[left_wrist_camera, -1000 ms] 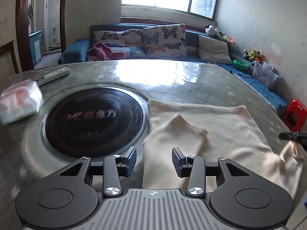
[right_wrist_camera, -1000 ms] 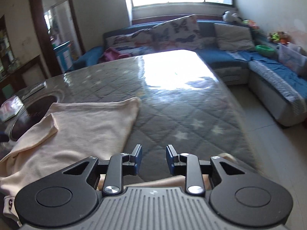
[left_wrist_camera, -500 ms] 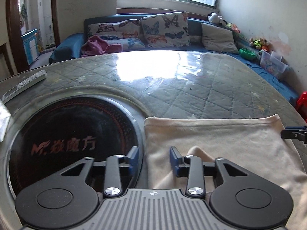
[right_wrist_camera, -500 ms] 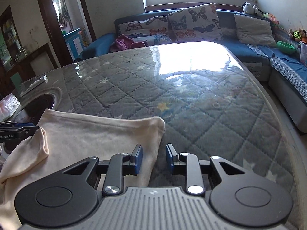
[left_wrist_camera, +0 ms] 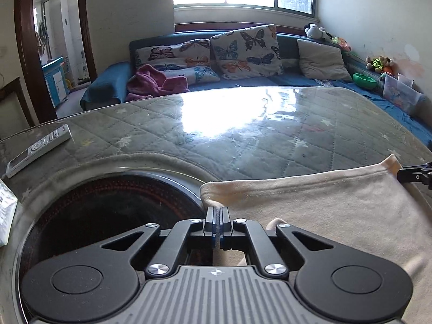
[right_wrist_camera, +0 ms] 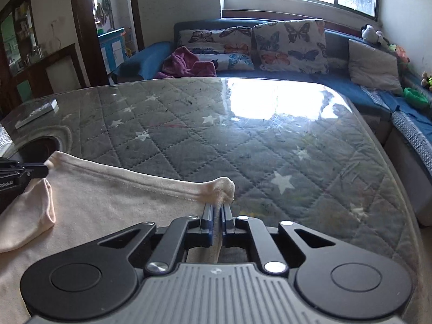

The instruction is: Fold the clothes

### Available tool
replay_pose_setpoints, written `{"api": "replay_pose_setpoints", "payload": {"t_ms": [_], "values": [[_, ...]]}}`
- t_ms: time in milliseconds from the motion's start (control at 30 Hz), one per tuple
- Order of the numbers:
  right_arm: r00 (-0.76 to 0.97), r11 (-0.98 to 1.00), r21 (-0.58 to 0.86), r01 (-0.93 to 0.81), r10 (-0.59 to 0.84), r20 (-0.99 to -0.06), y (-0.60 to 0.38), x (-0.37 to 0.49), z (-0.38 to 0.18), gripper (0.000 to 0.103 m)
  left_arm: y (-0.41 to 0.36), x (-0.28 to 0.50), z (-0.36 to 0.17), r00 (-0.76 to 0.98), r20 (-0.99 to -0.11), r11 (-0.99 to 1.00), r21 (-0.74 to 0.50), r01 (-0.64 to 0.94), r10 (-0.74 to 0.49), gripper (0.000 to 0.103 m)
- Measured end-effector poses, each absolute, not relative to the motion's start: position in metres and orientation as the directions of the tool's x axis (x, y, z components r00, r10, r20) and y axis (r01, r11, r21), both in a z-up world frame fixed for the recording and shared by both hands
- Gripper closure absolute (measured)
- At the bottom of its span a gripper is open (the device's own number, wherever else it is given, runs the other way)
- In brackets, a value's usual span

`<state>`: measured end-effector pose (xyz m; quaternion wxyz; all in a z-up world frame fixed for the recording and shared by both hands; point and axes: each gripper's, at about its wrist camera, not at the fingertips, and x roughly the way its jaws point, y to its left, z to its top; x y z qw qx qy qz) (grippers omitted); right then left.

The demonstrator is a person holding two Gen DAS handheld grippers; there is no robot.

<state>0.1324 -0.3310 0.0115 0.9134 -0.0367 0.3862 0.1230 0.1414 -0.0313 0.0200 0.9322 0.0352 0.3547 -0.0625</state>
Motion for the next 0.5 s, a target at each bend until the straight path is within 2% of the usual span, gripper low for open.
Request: {"api": "replay_pose_setpoints", "payload": {"t_ms": [133, 267, 400, 500], "values": [[0.676, 0.948, 0.021, -0.316, 0.241, -0.697, -0.330, 0.104, 0.026, 0.085, -0.035, 0.125, 0.033, 0.747, -0.657, 0.988, 0.013, 0.154, -0.107, 0.095], [0.677, 0.937, 0.022, -0.349, 0.269, -0.685, -0.340, 0.060, 0.041, 0.083, -0.056, 0.085, 0.048, 0.739, -0.639, 0.964, -0.015, 0.264, -0.212, 0.094], [0.700, 0.959, 0.010, -0.283, 0.214, -0.682, -0.373, 0.006, 0.048, 0.079, -0.083, 0.040, 0.048, 0.693, -0.643, 0.923, -0.058, 0.381, -0.326, 0.092], [0.717, 0.981, -0.019, -0.195, 0.130, -0.685, -0.398, -0.035, 0.046, 0.066, -0.104, 0.010, 0.041, 0.648, -0.649, 0.889, -0.100, 0.447, -0.399, 0.086]]}}
